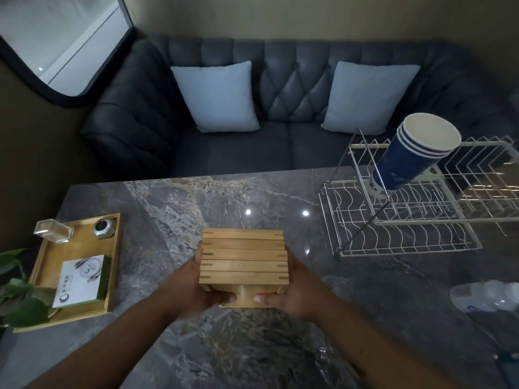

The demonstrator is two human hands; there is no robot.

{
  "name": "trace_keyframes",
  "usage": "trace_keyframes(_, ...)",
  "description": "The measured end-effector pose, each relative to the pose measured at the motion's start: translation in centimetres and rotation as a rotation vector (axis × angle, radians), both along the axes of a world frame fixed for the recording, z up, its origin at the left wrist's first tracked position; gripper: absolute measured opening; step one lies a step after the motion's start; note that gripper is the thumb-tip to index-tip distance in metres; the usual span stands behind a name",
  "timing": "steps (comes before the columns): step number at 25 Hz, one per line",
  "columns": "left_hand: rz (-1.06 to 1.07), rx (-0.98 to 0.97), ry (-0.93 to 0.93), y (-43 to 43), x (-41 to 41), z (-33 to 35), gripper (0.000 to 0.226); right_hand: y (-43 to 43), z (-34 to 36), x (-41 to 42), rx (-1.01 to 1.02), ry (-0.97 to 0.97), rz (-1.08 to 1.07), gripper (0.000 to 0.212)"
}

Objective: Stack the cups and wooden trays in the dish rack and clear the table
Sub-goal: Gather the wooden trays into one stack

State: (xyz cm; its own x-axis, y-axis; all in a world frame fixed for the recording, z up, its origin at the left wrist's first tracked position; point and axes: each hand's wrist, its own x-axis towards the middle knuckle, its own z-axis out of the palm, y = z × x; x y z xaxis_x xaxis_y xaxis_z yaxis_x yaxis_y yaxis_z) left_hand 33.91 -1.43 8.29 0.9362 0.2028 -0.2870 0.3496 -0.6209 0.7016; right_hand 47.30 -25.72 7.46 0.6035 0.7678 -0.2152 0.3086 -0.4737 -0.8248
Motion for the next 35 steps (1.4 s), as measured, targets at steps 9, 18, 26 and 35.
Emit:
trace_keyframes(9,0.119,-0.408,-0.064,-0.2,1.8,7.9,0.076,1.2,5.4,3.1,0.171,0.198,-0.016,0.096)
trace_keyframes(18,0.336,-0.815,-0.072,-1.9,2.3,7.8,0.044,4.0,5.7,2.3,0.314,0.830,-0.179,0.043)
trace_keyframes(26,0.459,-1.193,0.185,-1.9,-2.5,3.0,0.063,6.9,3.7,0.0,0.256,1.051,-0.572,0.049)
trace_keyframes(35,0.477,-1.389,0.237,1.6,-3.9,1.7,0.058,8.2,4.3,-3.2,0.106,1.029,-0.473,0.058)
